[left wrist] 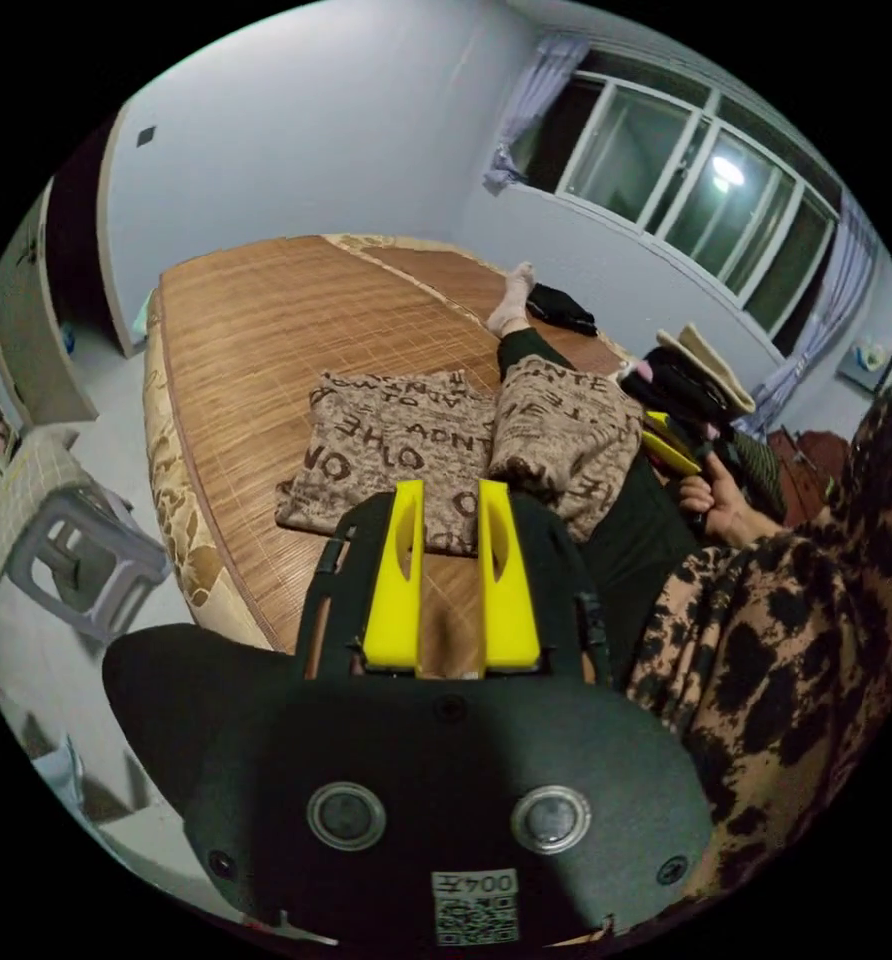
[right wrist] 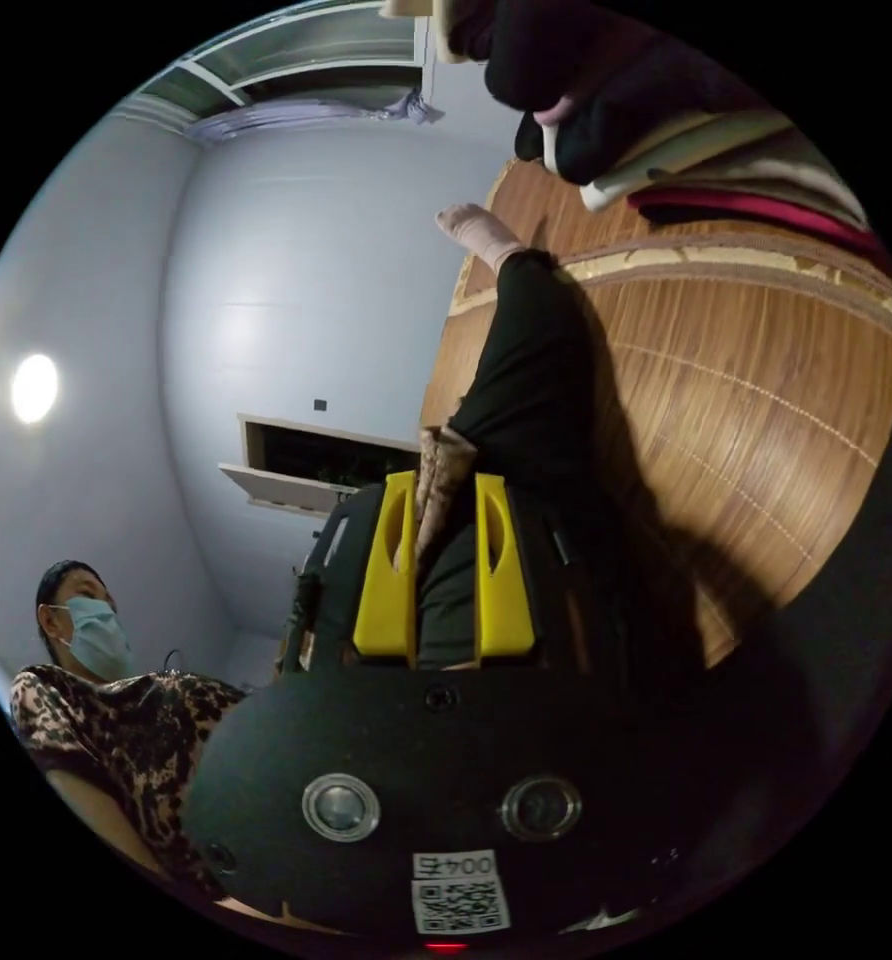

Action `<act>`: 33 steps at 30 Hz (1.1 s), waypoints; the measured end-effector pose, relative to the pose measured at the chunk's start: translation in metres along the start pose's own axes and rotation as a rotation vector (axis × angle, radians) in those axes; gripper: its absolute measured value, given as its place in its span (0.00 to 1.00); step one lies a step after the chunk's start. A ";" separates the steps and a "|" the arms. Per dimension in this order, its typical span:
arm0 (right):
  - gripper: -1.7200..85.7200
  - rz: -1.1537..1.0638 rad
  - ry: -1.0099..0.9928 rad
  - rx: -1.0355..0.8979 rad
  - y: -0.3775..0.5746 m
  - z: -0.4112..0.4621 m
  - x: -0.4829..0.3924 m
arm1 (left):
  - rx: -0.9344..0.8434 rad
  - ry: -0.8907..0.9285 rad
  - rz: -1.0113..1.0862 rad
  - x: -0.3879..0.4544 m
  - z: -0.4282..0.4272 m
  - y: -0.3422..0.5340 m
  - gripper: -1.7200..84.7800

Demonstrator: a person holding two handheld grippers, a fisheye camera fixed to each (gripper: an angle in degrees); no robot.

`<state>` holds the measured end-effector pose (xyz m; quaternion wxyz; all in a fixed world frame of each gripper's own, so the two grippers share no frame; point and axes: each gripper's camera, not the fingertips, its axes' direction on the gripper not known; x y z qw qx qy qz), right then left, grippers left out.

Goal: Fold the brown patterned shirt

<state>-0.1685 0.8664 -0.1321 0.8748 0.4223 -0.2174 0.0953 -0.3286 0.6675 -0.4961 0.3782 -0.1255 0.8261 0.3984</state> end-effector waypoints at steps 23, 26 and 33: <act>0.21 -0.405 0.570 -0.491 0.010 0.288 -0.100 | -0.052 -0.072 -0.091 -0.156 0.154 -0.177 0.13; 0.20 -0.406 0.600 -0.520 0.018 0.310 -0.095 | -0.082 -0.035 -0.104 -0.174 0.174 -0.203 0.15; 0.18 -0.419 0.591 -0.521 0.037 0.330 -0.091 | -0.208 0.037 -0.081 -0.186 0.224 -0.255 0.17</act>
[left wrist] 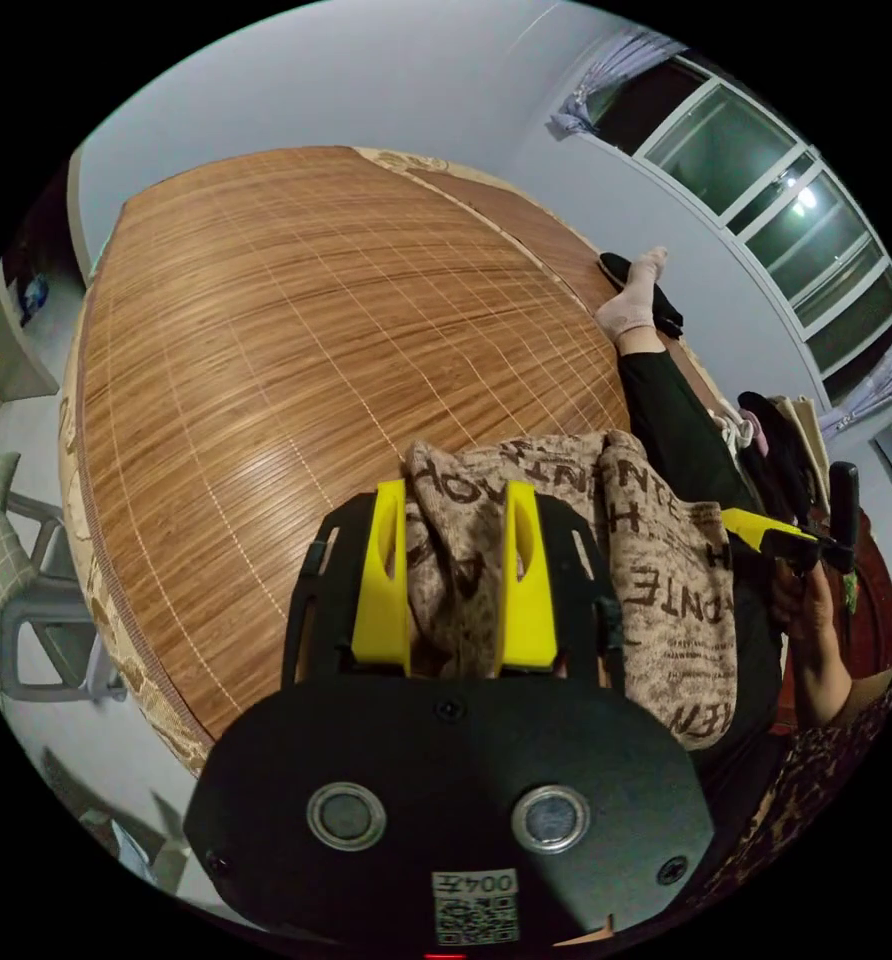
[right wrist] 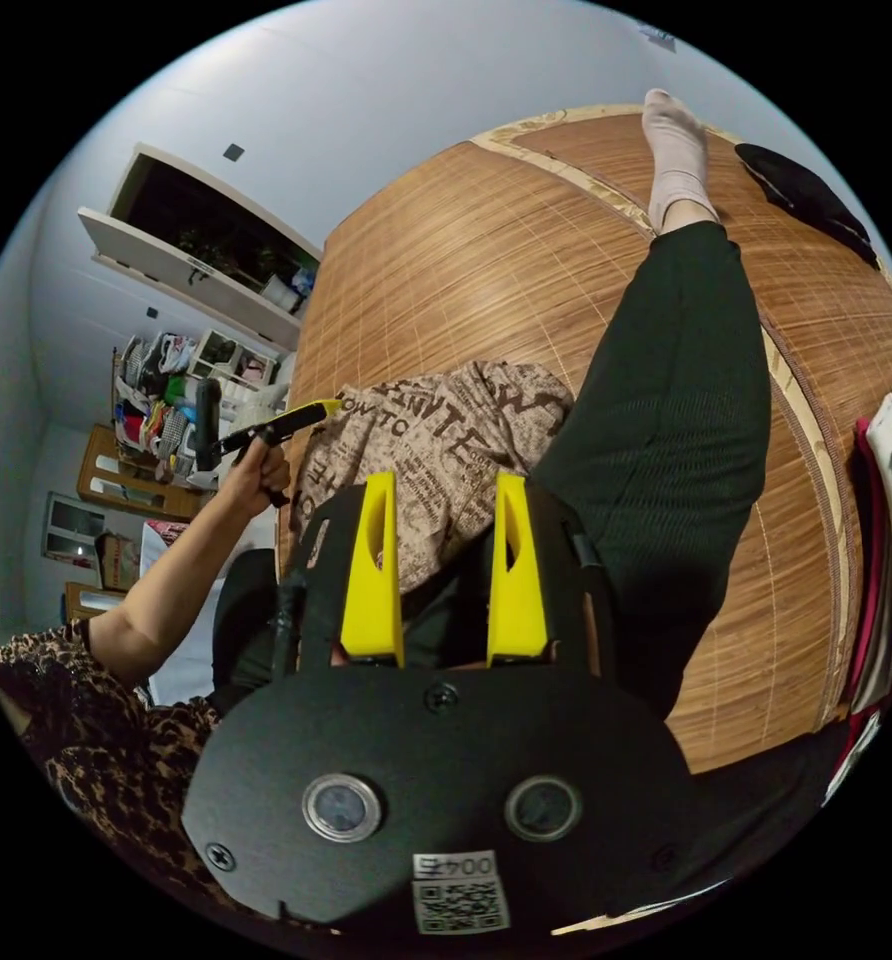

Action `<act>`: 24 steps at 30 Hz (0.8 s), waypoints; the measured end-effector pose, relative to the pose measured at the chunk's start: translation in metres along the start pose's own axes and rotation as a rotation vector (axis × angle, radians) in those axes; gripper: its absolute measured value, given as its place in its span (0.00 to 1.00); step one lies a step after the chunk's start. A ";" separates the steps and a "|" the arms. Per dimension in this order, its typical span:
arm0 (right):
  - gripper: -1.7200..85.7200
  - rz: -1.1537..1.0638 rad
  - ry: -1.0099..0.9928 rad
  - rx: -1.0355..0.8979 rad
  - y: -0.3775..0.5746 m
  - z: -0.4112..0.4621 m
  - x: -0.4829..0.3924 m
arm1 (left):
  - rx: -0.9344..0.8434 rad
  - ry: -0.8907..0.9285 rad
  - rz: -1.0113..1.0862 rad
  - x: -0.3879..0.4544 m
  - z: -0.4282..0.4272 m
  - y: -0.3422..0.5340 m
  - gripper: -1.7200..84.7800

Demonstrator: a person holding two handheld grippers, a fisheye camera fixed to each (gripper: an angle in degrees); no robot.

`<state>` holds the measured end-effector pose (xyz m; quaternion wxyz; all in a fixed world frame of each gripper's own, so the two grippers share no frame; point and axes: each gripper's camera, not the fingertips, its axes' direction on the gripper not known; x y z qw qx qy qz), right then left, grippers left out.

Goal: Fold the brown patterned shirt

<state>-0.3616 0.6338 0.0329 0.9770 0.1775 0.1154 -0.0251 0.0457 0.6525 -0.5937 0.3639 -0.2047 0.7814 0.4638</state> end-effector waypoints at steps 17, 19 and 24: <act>0.18 0.028 -0.058 0.234 0.052 0.006 -0.028 | 0.035 -0.083 -0.040 0.001 -0.041 -0.019 0.06; 0.18 0.028 -0.036 0.217 0.055 0.011 -0.035 | 0.084 -0.082 -0.022 0.008 -0.061 -0.013 0.05; 0.18 0.013 0.045 0.129 0.056 0.028 -0.057 | 0.203 -0.035 0.013 0.021 -0.119 0.014 0.04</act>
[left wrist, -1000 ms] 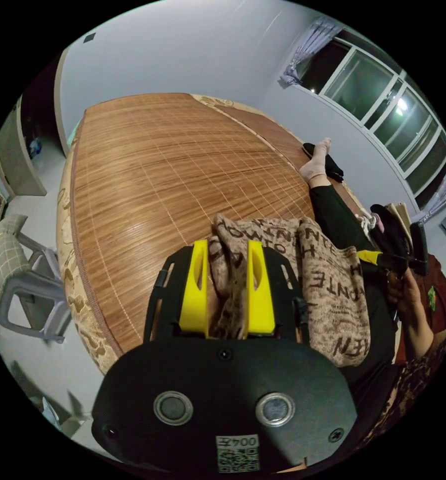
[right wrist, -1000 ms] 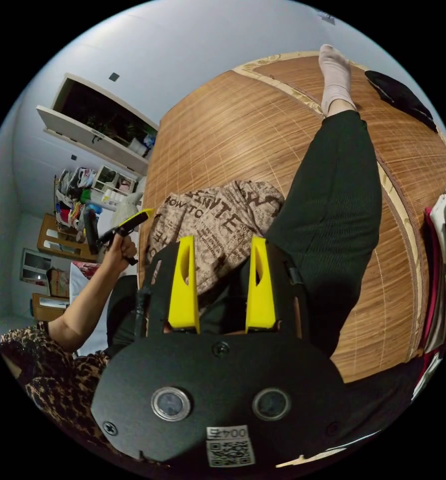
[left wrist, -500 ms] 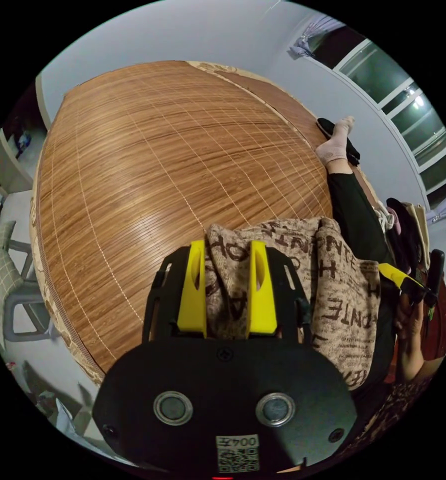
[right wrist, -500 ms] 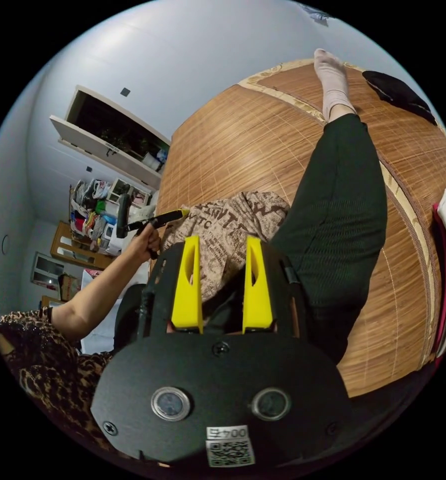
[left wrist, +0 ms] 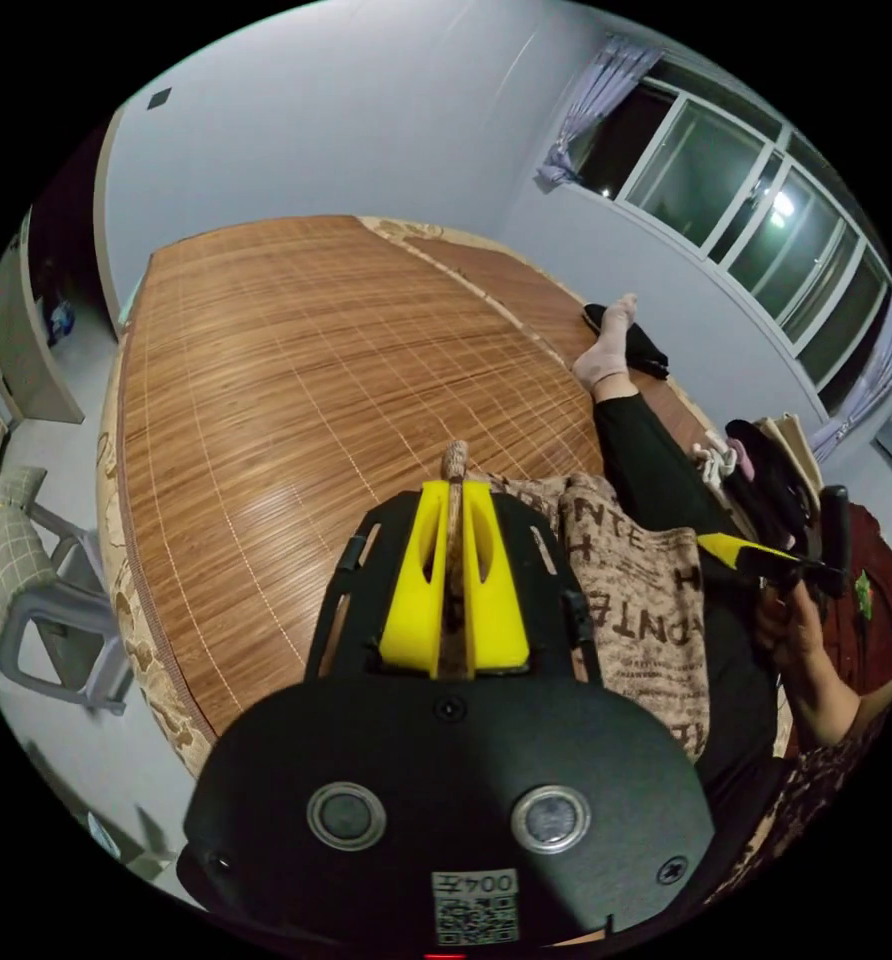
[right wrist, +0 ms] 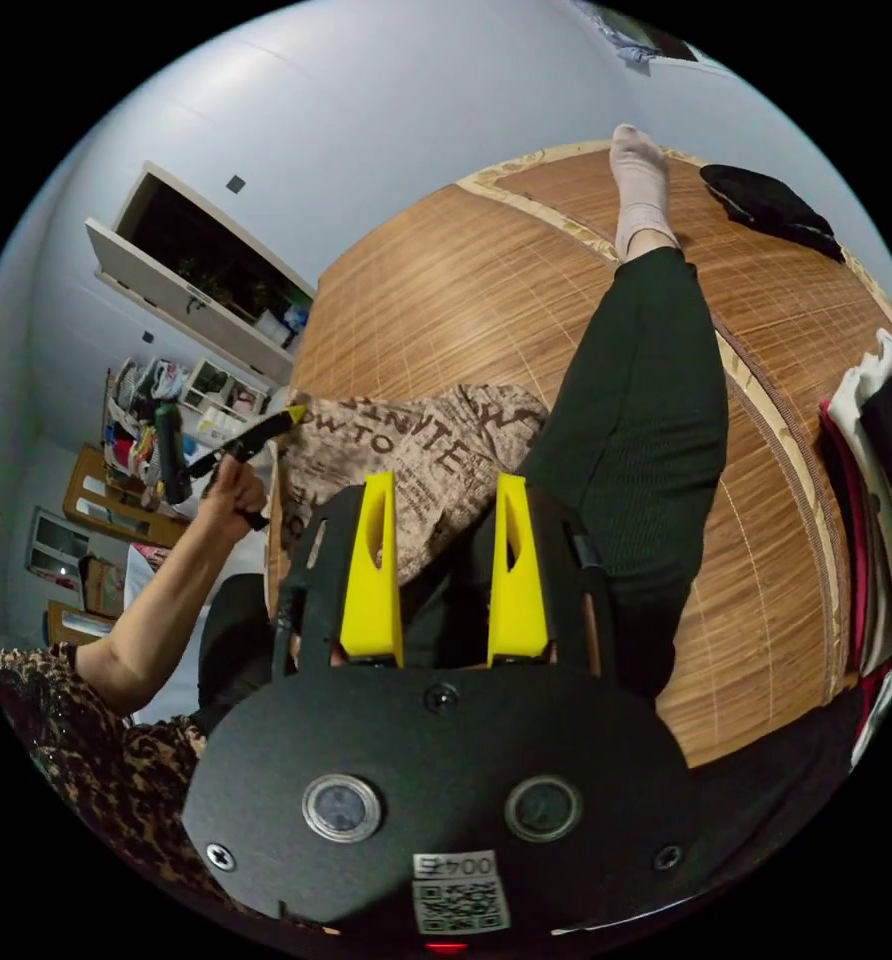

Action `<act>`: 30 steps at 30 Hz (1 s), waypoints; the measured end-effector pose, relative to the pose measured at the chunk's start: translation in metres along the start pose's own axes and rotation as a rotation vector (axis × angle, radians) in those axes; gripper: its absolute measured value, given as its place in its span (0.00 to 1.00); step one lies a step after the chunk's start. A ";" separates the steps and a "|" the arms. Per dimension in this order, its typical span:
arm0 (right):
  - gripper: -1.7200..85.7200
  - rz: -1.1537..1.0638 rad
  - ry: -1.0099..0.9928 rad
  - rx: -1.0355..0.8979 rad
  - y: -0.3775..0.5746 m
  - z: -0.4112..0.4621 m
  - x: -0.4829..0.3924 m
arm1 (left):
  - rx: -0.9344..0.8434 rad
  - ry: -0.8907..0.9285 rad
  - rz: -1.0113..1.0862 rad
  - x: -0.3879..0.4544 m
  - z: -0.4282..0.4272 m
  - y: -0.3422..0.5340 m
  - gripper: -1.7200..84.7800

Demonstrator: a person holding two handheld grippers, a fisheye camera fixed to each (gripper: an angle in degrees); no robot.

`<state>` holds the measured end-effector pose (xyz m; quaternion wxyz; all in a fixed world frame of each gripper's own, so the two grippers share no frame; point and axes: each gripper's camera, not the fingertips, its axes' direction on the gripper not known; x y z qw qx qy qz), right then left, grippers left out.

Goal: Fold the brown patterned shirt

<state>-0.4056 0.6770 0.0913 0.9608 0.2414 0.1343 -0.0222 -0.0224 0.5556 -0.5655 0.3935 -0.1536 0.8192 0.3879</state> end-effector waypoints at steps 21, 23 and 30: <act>0.06 -0.043 -0.055 -0.032 0.063 -0.007 -0.050 | 0.285 0.190 -0.055 -0.023 -0.281 0.123 0.04; 0.05 -0.053 -0.146 0.107 0.089 -0.042 -0.046 | 0.333 0.169 -0.109 -0.046 -0.323 0.133 0.04; 0.05 -0.128 -0.078 0.361 0.149 -0.168 -0.059 | 0.469 0.164 -0.280 -0.120 -0.445 0.182 0.04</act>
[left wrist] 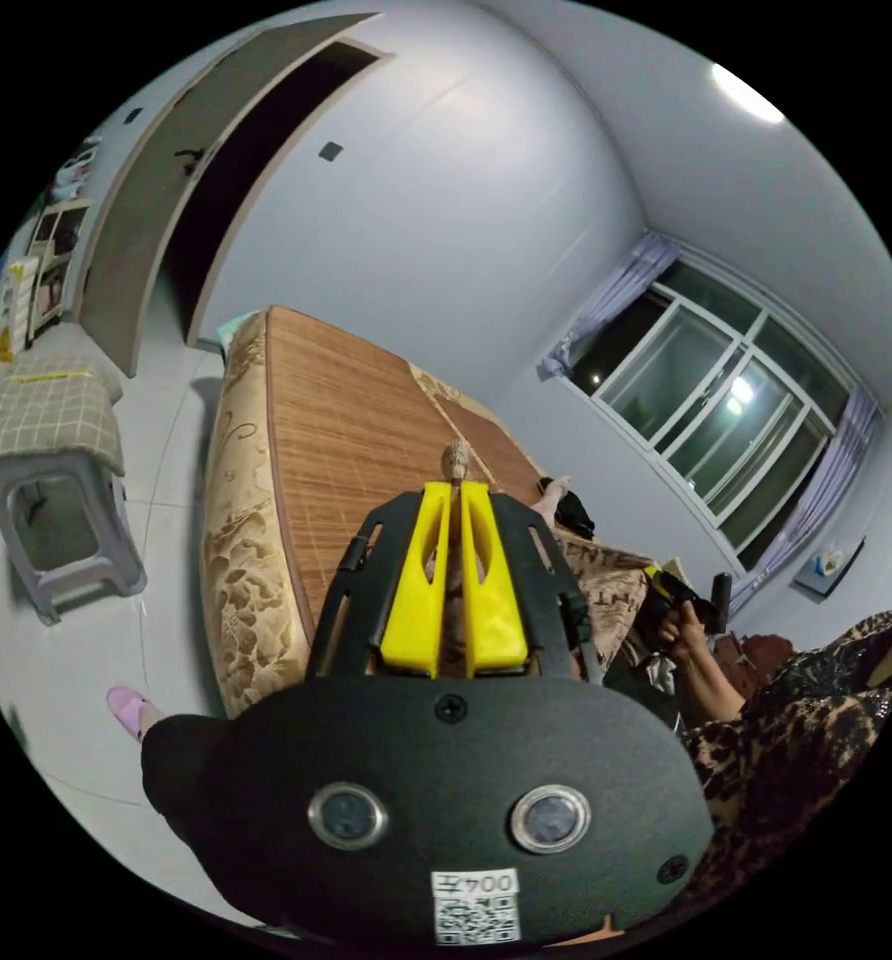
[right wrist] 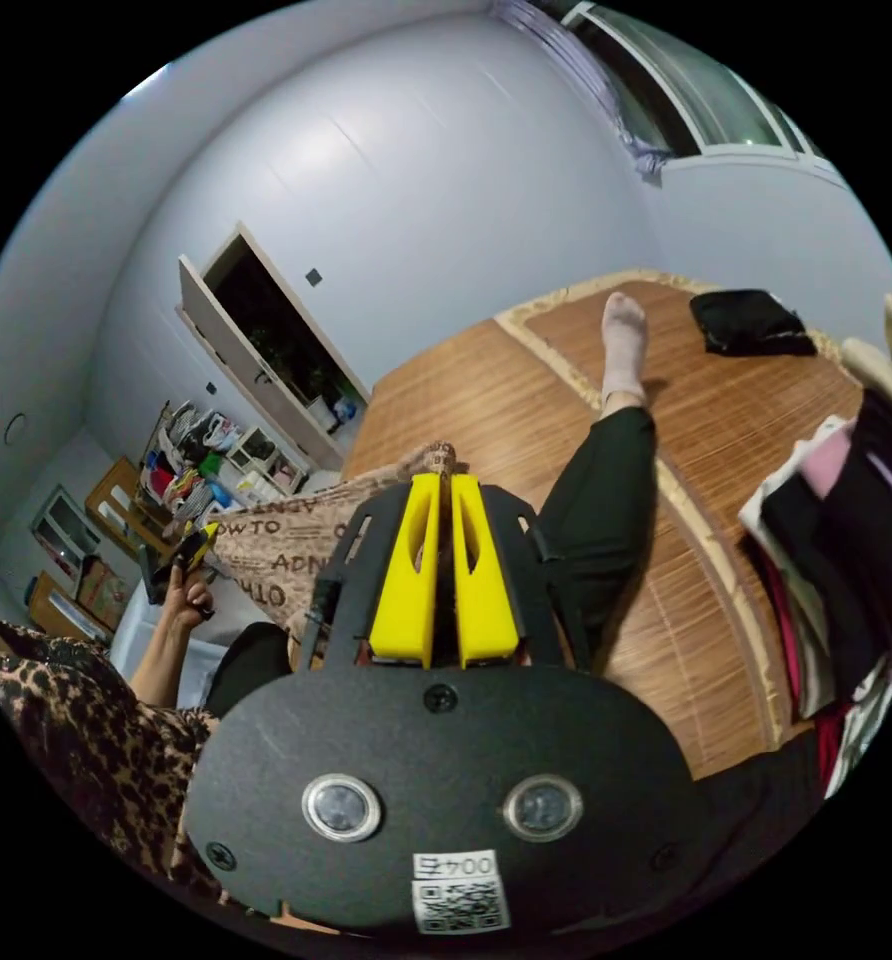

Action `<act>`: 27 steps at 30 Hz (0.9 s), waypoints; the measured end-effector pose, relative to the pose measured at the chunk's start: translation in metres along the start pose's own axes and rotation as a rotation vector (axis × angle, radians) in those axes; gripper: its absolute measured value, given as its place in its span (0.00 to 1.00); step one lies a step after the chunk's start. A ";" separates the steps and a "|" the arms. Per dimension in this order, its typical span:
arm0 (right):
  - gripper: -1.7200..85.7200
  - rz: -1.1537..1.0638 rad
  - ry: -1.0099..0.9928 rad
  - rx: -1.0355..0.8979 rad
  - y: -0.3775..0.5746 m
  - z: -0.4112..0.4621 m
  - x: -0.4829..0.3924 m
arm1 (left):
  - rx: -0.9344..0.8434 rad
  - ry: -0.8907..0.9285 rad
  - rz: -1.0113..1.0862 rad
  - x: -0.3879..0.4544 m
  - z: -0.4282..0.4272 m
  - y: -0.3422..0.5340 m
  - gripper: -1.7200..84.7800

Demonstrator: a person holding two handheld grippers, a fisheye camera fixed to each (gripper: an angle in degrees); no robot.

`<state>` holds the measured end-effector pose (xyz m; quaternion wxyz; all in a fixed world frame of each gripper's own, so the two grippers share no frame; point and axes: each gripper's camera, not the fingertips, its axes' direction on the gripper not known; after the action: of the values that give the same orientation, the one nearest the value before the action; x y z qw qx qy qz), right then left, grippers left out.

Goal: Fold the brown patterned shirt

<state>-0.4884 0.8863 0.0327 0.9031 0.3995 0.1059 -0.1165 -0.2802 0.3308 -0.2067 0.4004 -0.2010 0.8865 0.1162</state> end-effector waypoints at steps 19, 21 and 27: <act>0.03 -0.165 -0.626 0.137 0.075 -0.218 -0.076 | 0.347 0.345 0.035 -0.008 -0.294 0.010 0.04; 0.03 -0.251 -0.620 0.178 0.061 -0.237 -0.102 | 0.412 0.347 0.092 0.012 -0.318 -0.010 0.04; 0.02 -0.552 -0.552 0.365 0.038 -0.325 -0.198 | 0.674 0.458 0.263 0.085 -0.410 -0.050 0.04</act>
<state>-0.6973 1.1786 -0.0988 0.7471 0.4633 -0.0590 -0.4729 -0.5806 0.1129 -0.0061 0.2181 0.0353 0.9590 -0.1775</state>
